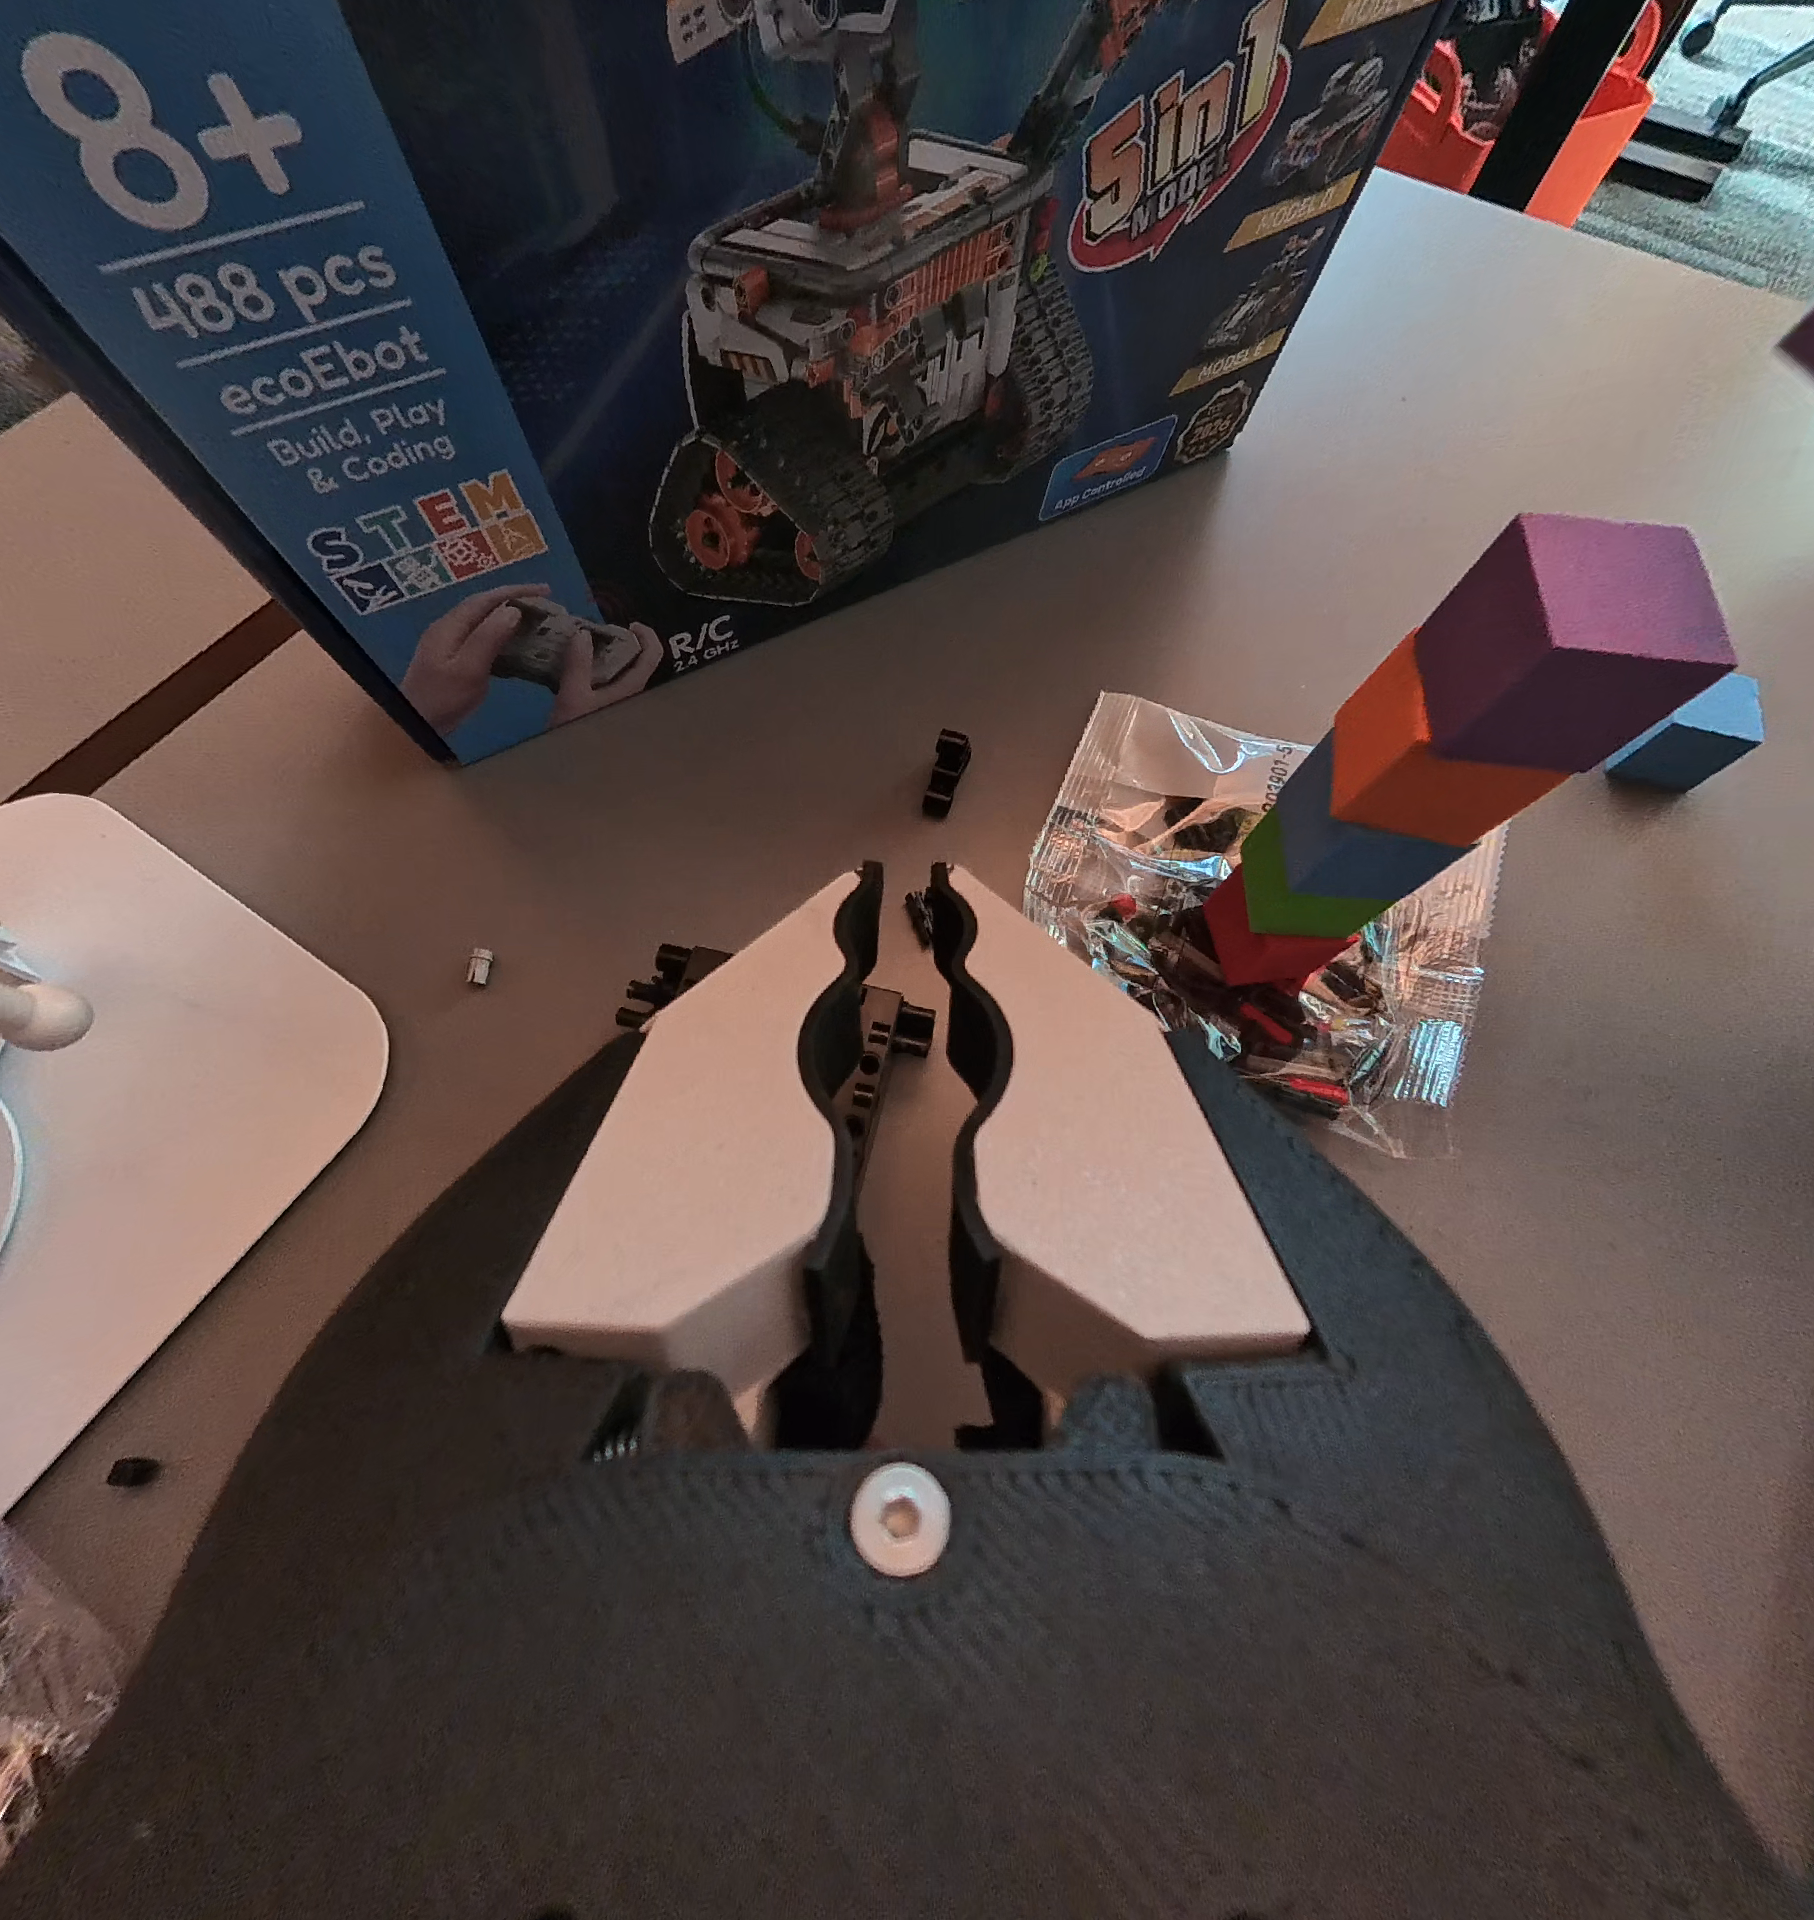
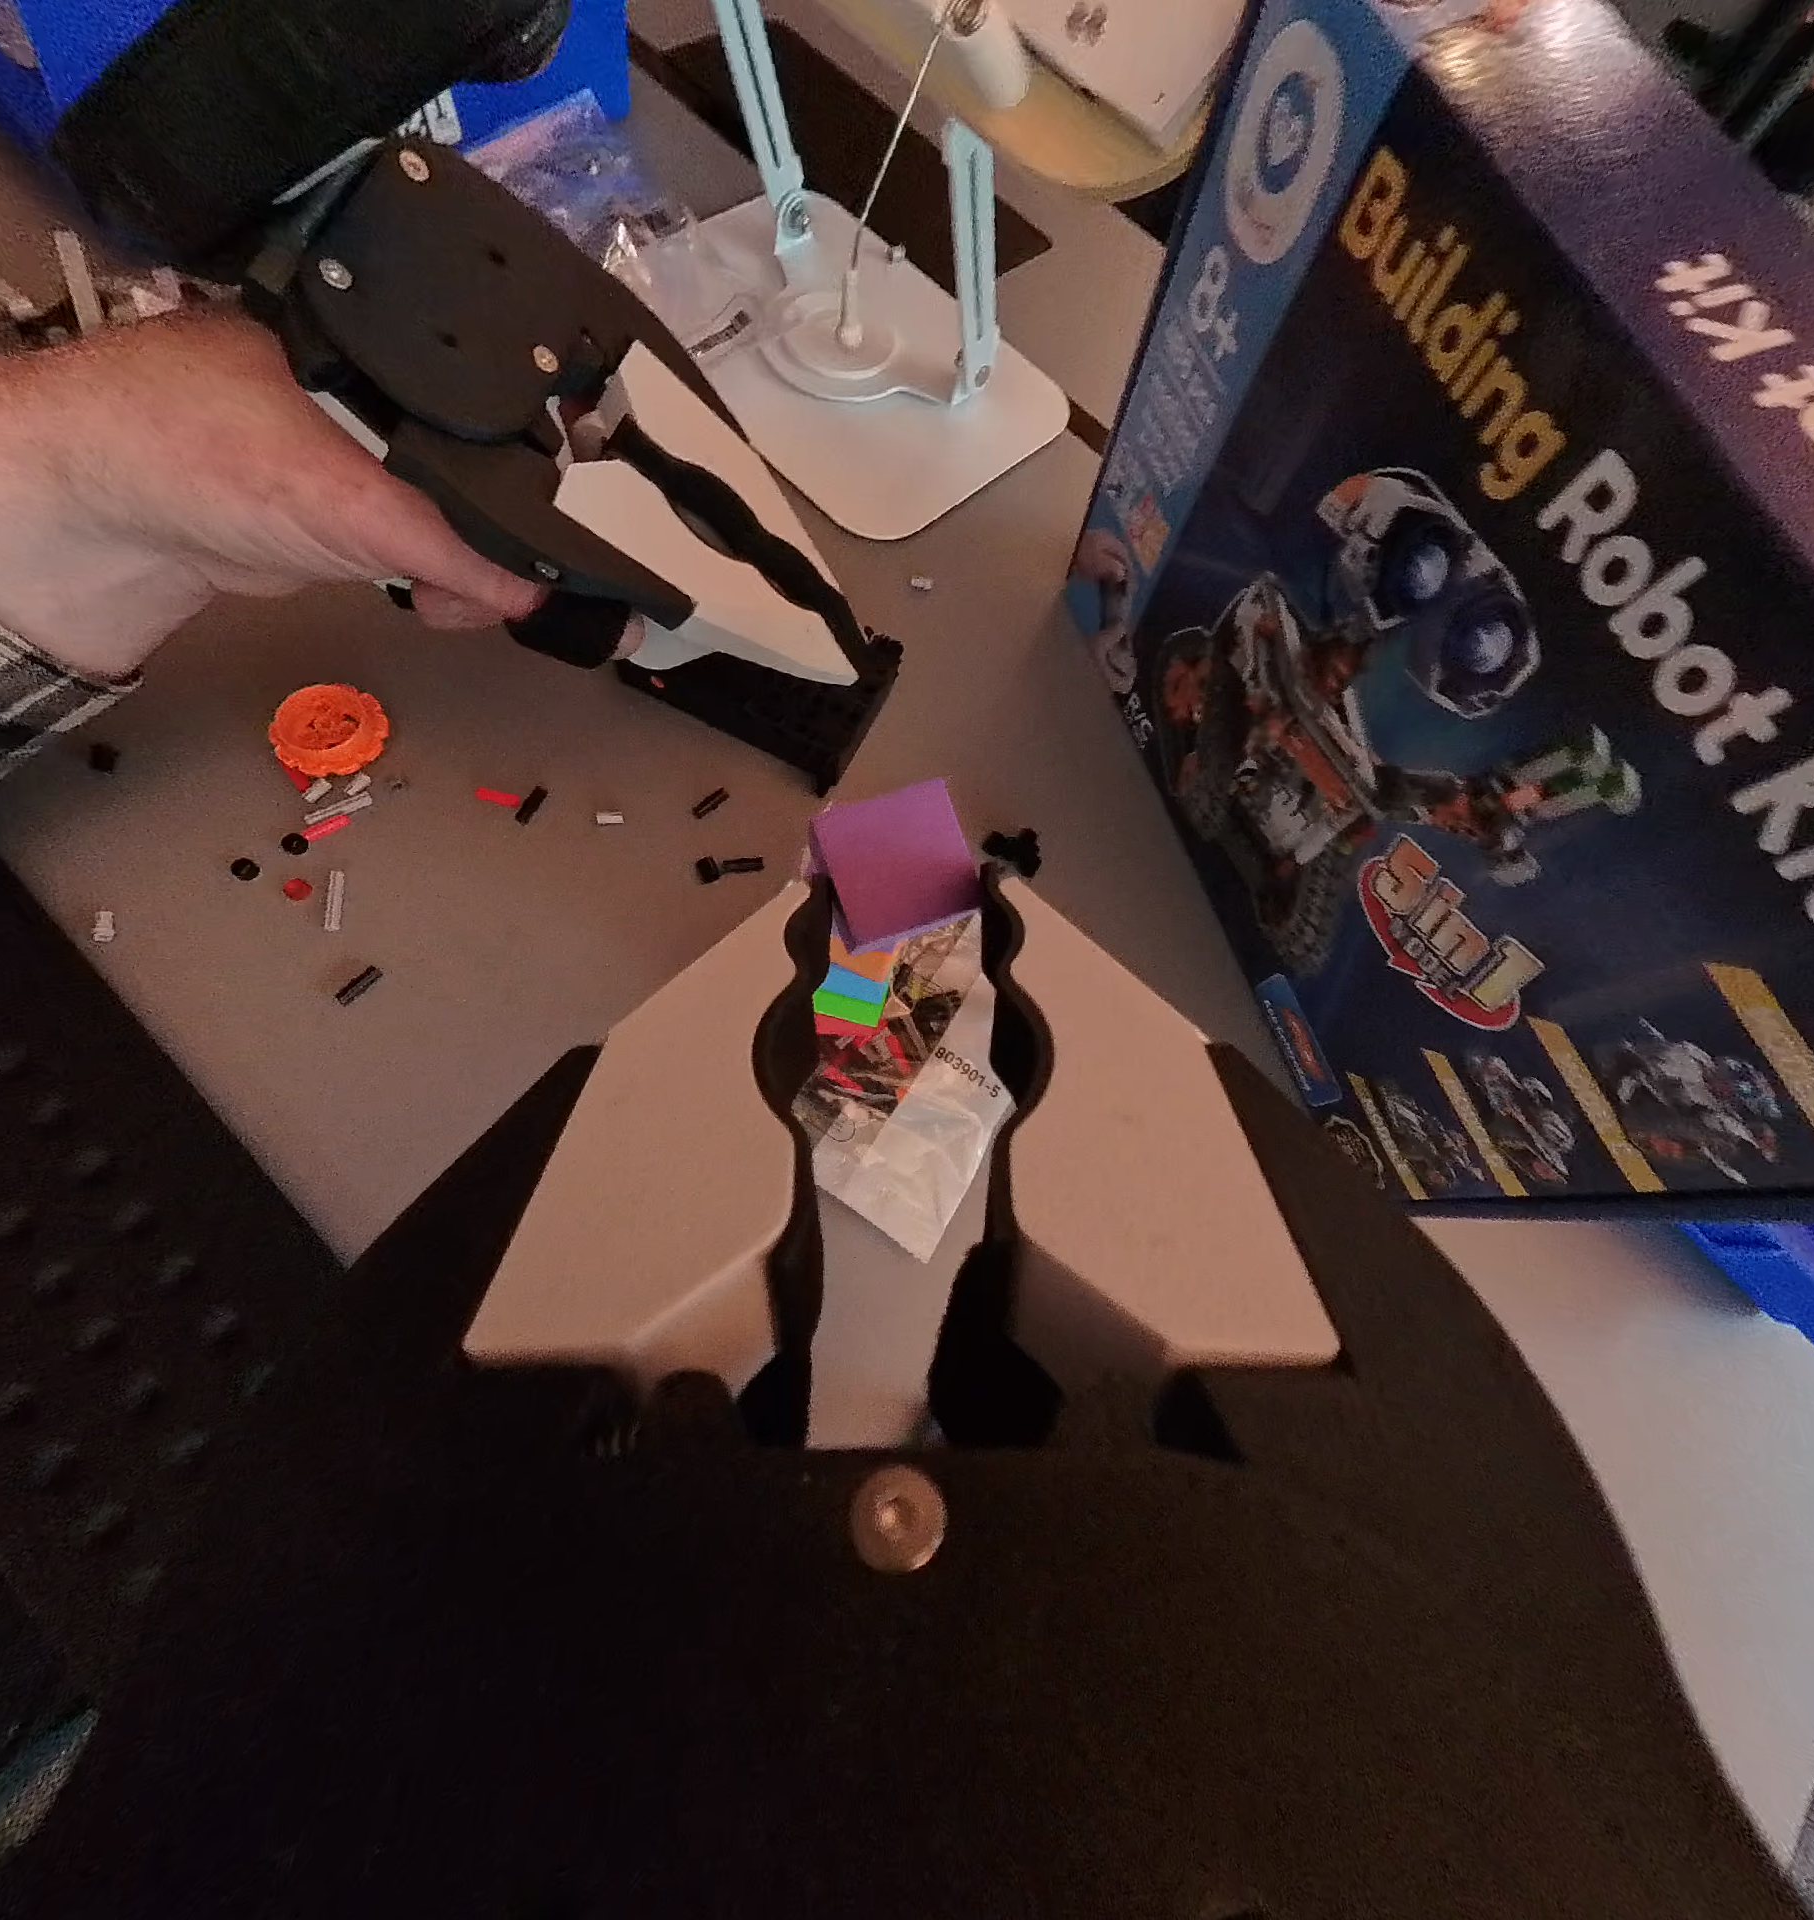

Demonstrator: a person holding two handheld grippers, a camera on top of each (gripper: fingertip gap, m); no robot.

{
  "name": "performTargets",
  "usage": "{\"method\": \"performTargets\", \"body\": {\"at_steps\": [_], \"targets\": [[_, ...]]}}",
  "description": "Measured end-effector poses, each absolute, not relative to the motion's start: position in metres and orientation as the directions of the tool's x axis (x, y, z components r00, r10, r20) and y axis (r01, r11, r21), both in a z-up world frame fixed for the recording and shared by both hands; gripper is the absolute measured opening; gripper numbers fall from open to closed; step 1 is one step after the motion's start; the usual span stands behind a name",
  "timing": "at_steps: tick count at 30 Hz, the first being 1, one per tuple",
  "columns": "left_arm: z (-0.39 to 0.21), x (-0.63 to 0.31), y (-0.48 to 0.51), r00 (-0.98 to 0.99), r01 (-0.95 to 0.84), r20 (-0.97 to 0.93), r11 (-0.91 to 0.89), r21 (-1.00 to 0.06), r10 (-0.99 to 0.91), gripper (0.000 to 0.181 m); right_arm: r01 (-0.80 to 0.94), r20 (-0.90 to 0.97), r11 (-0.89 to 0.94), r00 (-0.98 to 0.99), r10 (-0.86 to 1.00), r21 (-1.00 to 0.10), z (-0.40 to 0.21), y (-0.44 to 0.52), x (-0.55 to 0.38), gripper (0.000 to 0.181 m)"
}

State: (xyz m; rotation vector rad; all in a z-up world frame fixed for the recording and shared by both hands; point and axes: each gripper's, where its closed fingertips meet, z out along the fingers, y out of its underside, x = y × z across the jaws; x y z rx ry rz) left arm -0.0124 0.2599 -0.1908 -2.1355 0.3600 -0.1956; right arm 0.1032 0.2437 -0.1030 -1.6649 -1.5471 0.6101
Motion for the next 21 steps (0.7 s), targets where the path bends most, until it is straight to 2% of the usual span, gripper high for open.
{"method": "performTargets", "body": {"at_steps": [21], "targets": [[-0.190, -0.012, 0.260, 0.943, -0.182, 0.002, -0.523, -0.833, -0.332, 0.008, 0.691, 0.151, 0.022, 0.127, 0.980, -0.722, -0.124, 0.240, 0.085, 0.029]]}}
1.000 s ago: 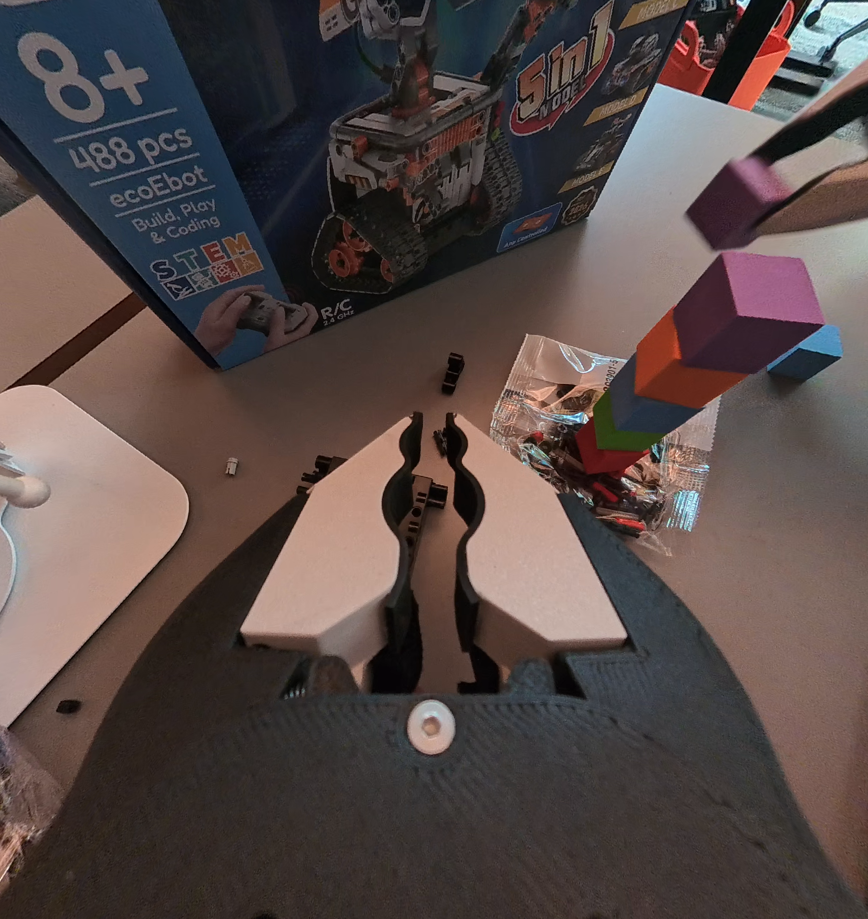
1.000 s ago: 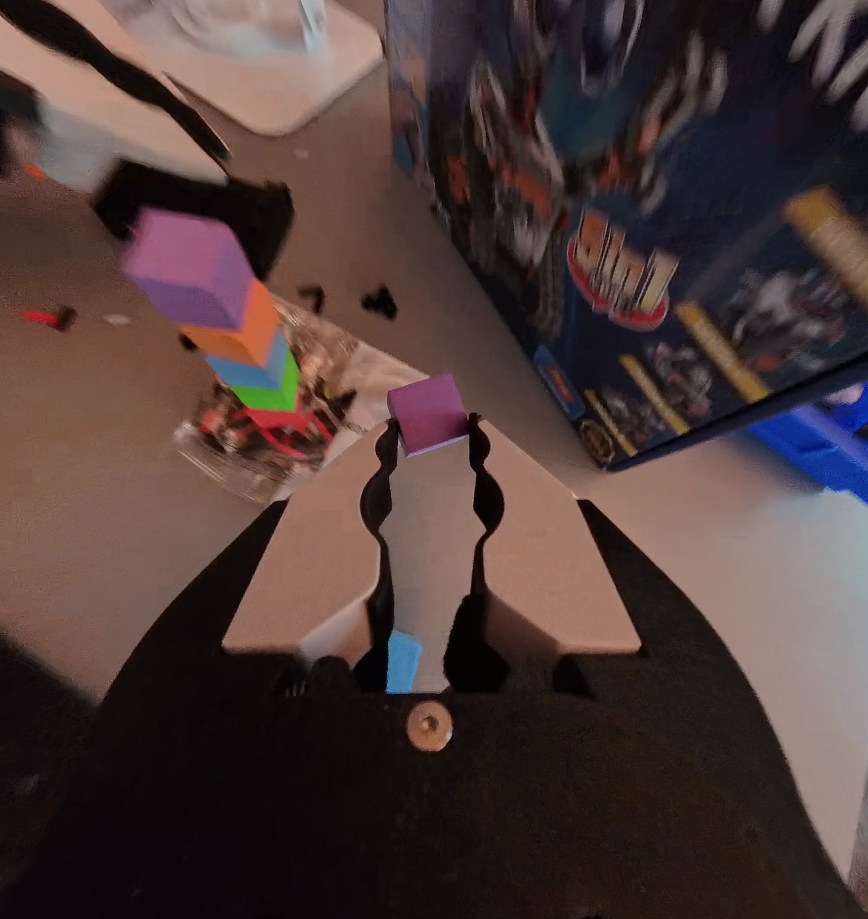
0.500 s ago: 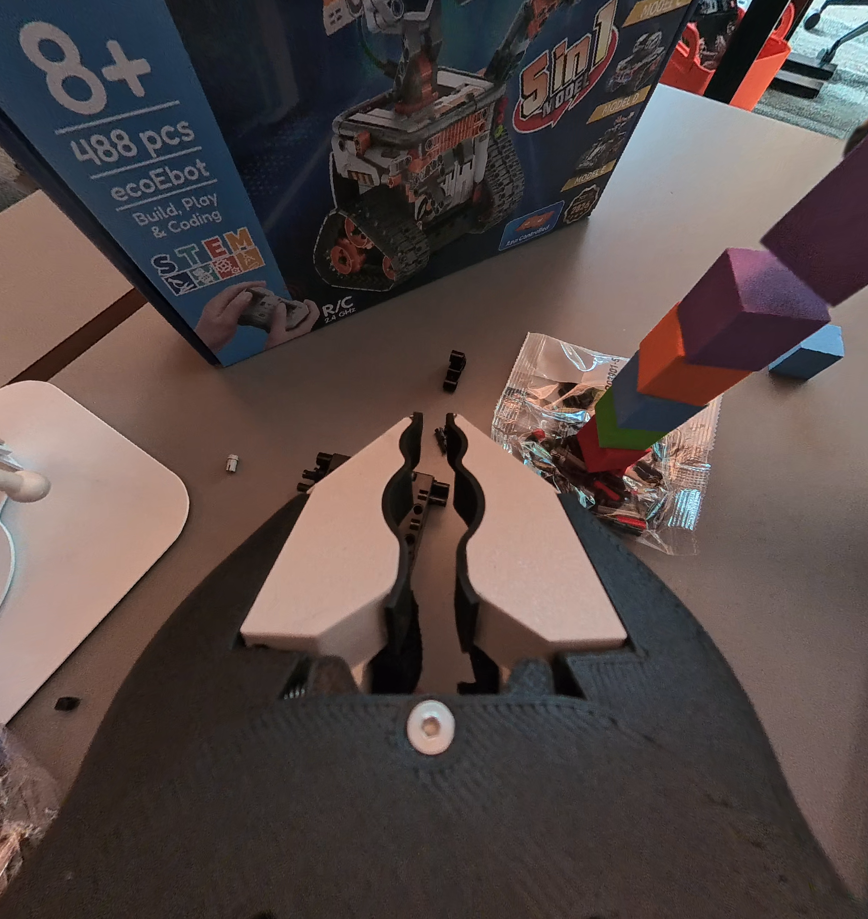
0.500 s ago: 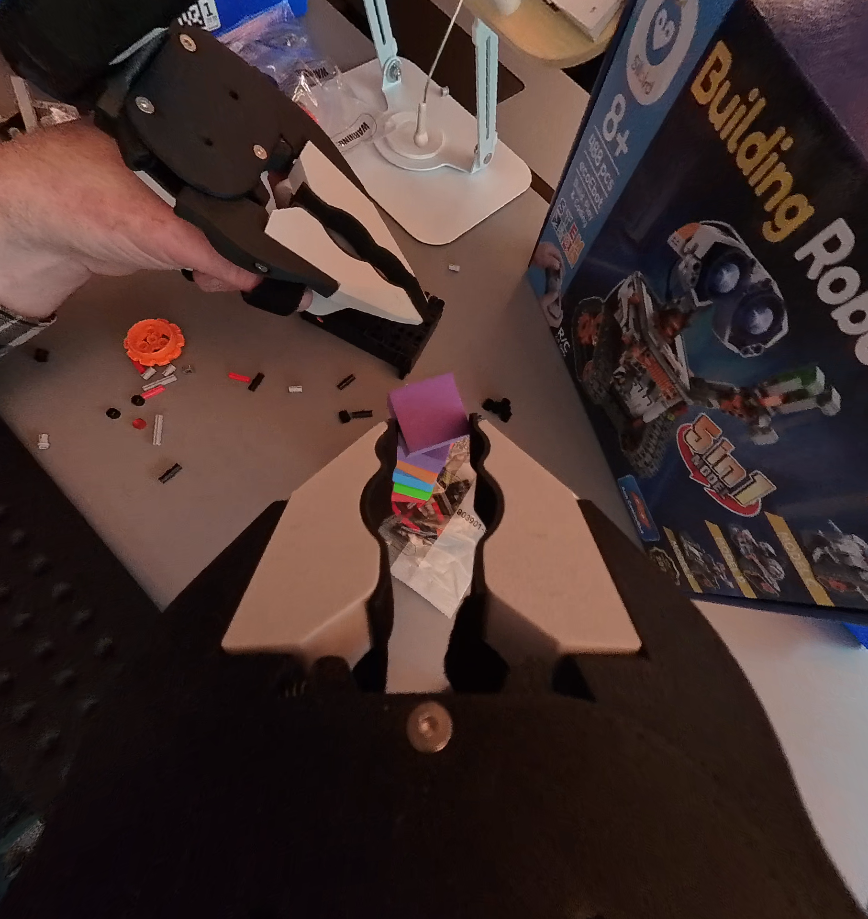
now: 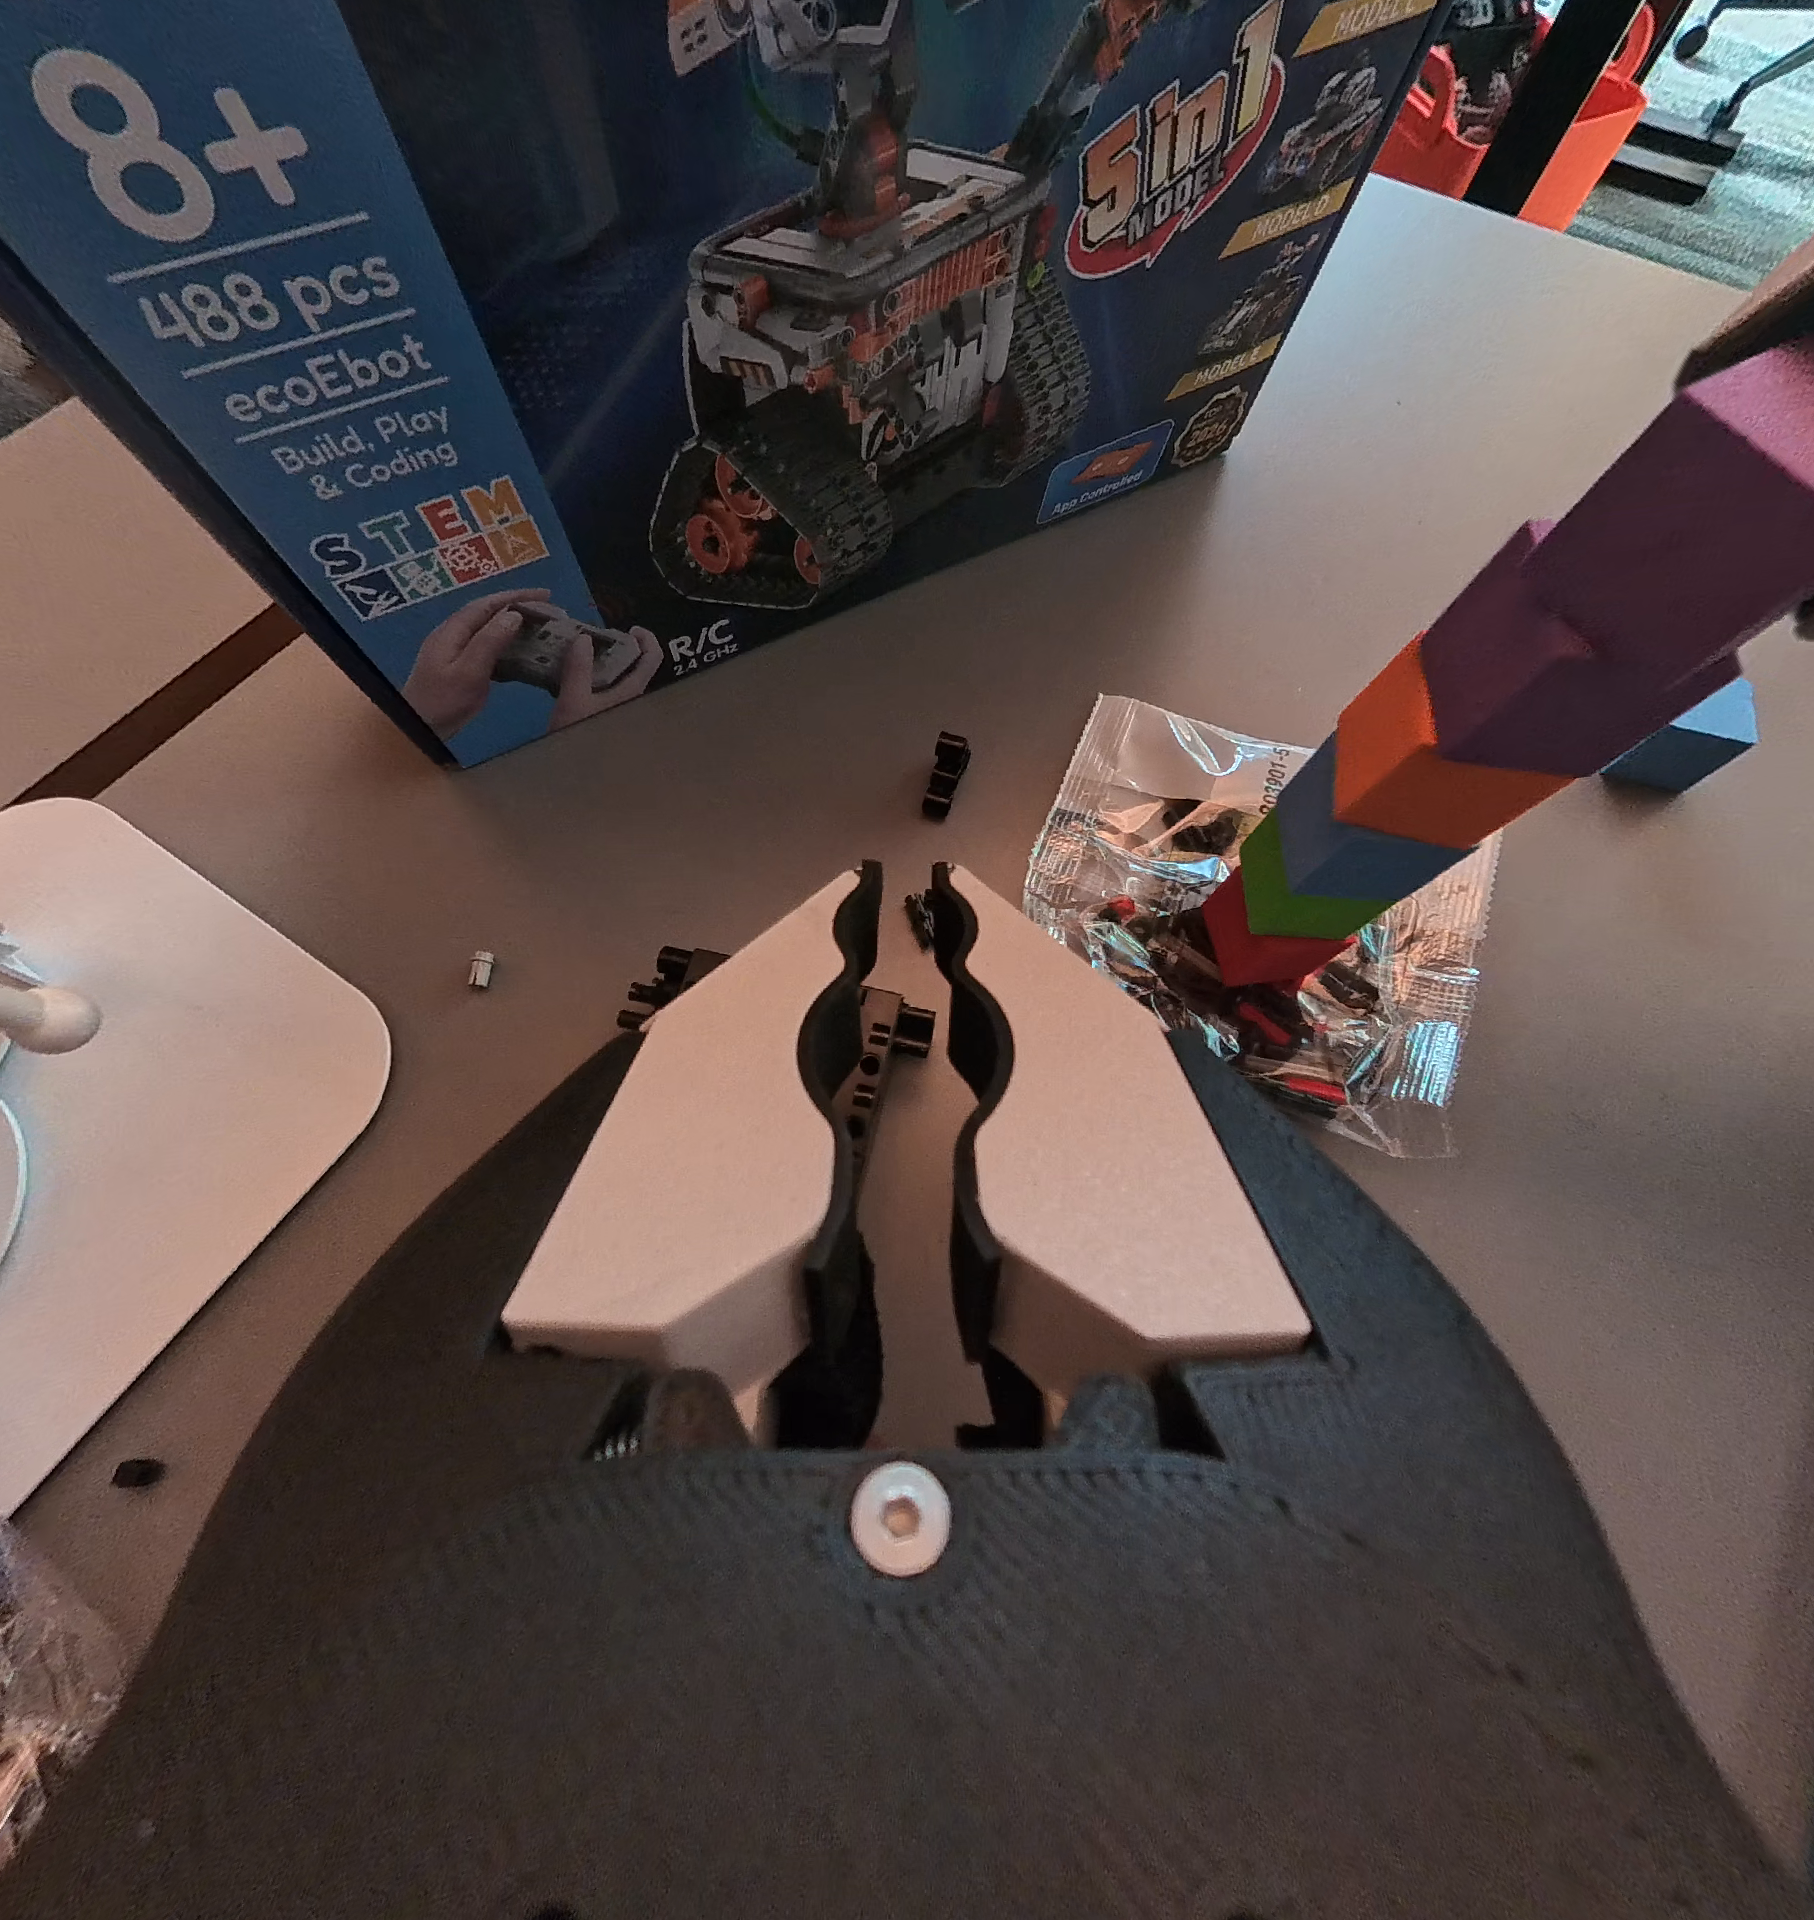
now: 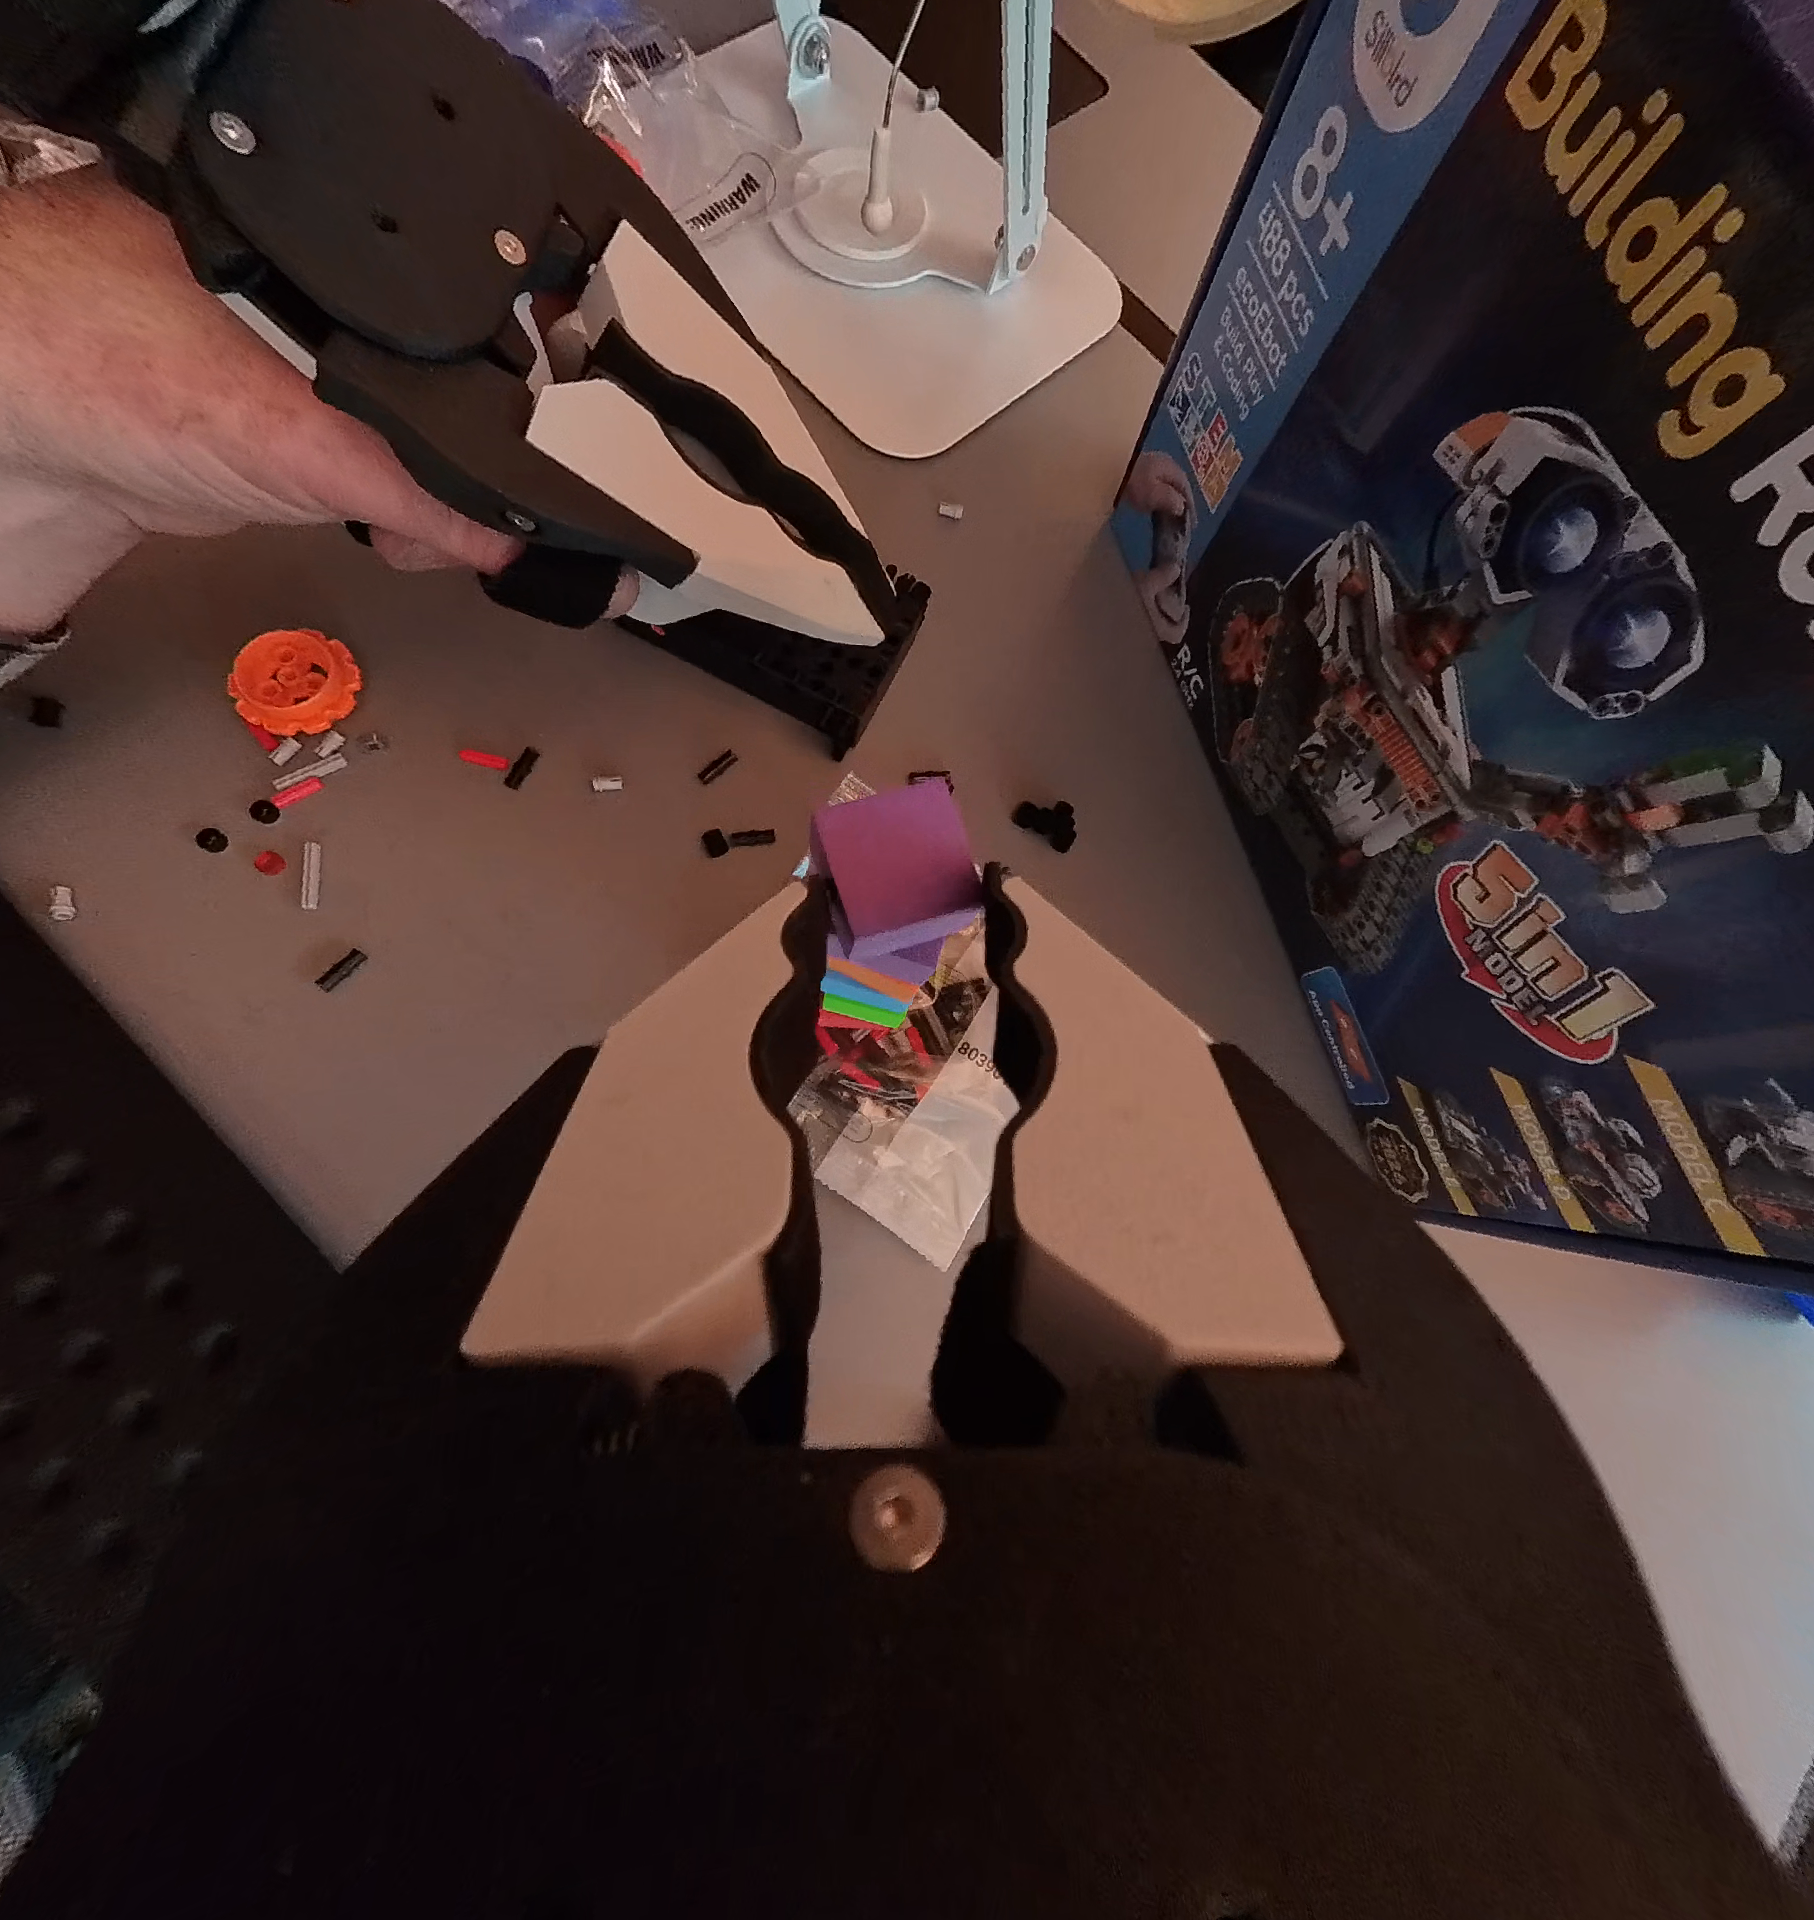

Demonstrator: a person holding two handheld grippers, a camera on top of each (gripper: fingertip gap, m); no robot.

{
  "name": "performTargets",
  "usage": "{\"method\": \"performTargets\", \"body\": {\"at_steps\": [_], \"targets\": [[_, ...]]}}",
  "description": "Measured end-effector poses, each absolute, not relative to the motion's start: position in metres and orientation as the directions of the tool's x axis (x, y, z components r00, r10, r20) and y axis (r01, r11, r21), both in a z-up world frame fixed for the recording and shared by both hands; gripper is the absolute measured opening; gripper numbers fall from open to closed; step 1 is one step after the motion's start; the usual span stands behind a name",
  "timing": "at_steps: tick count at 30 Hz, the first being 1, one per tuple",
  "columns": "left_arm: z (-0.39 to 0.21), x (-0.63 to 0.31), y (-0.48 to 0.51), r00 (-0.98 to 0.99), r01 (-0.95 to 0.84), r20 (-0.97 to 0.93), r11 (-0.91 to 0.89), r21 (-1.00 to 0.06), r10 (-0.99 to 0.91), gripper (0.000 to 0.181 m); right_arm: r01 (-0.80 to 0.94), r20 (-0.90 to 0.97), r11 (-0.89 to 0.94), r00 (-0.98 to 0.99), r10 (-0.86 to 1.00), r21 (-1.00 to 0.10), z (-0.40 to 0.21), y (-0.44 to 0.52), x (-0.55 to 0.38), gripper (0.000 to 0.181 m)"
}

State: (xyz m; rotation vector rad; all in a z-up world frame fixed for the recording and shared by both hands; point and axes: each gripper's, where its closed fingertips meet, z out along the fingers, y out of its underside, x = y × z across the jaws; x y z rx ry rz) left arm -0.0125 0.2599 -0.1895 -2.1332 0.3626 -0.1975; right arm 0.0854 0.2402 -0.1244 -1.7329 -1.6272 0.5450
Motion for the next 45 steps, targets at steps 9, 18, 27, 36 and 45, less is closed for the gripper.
{"method": "performTargets", "body": {"at_steps": [9, 18, 27, 36, 45], "targets": [[-0.188, -0.016, 0.260, 0.946, -0.170, 0.010, -0.520, -0.837, -0.325, 0.009, 0.648, 0.221, 0.025, 0.223, 0.949, -0.761, -0.108, 0.245, 0.124, 0.044], [-0.190, -0.007, 0.259, 0.940, -0.191, -0.002, -0.522, -0.832, -0.340, 0.009, 0.768, 0.185, -0.238, 0.418, 0.889, -0.594, -0.221, 0.266, 0.230, 0.046], [-0.192, -0.010, 0.259, 0.943, -0.195, -0.009, -0.528, -0.826, -0.334, 0.009, 0.754, 0.113, -0.301, 0.442, 0.890, -0.584, -0.254, 0.268, 0.240, 0.025], [-0.192, -0.010, 0.260, 0.943, -0.196, -0.011, -0.529, -0.826, -0.333, 0.009, 0.591, 0.153, -0.059, 0.302, 0.941, -0.804, -0.115, 0.244, 0.165, 0.026], [-0.189, -0.012, 0.260, 0.943, -0.177, 0.006, -0.520, -0.835, -0.332, 0.009, 0.642, 0.219, 0.067, 0.160, 0.962, -0.764, -0.071, 0.232, 0.100, 0.026]]}}
